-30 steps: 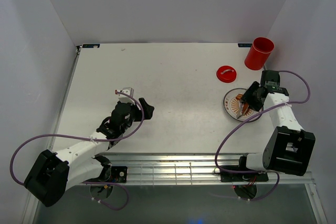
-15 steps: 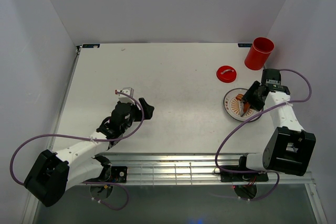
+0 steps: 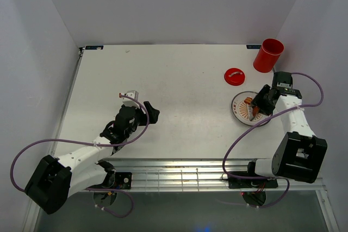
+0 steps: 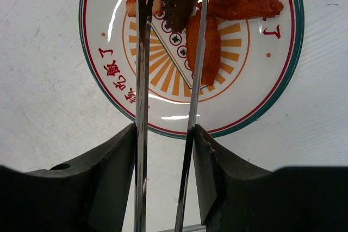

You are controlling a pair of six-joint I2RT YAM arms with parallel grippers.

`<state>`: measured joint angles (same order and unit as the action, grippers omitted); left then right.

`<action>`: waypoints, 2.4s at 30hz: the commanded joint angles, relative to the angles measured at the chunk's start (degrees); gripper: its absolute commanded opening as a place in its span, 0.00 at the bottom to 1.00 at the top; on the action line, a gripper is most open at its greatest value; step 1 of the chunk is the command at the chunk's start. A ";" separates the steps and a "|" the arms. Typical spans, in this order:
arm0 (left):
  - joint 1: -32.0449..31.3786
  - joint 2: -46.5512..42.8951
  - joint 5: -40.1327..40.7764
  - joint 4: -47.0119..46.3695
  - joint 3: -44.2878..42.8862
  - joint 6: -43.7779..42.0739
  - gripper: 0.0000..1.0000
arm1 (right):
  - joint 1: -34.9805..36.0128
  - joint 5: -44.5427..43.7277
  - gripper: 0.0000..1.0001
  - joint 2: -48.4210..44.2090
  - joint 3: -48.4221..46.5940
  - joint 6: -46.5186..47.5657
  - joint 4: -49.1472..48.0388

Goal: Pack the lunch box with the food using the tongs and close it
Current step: Pick up the fake food from the plate, then place the fake food in the packing box.

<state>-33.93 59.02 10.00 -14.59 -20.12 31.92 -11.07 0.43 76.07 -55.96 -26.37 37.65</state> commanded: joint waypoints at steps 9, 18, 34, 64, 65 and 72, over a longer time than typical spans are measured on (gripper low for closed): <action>-0.26 -1.46 0.55 -0.18 -1.06 -0.19 0.96 | -2.38 3.70 0.48 -1.19 -0.37 2.99 -0.30; -0.26 -1.54 0.64 -0.18 -1.06 -0.19 0.96 | -2.64 5.11 0.34 -1.36 -0.90 3.87 -0.47; -0.26 -1.55 0.64 -0.18 -0.97 -0.11 0.96 | -2.73 3.53 0.18 -2.95 -14.78 7.56 6.82; -0.26 -0.05 -4.29 -0.26 -2.20 0.16 0.96 | -2.99 -1.75 0.20 22.45 -43.63 10.11 -20.40; -0.26 0.04 -4.81 -0.26 -2.20 0.33 0.96 | -2.99 -1.74 0.20 22.63 -42.75 10.02 -21.81; -0.26 0.30 -6.83 -0.79 -2.38 0.86 0.96 | -2.99 -2.98 0.24 25.87 -39.75 11.42 -23.76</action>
<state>-33.93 59.57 4.84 -14.59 -20.53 32.42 -13.82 -2.39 101.43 -95.72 -15.99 20.80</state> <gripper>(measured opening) 0.962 0.351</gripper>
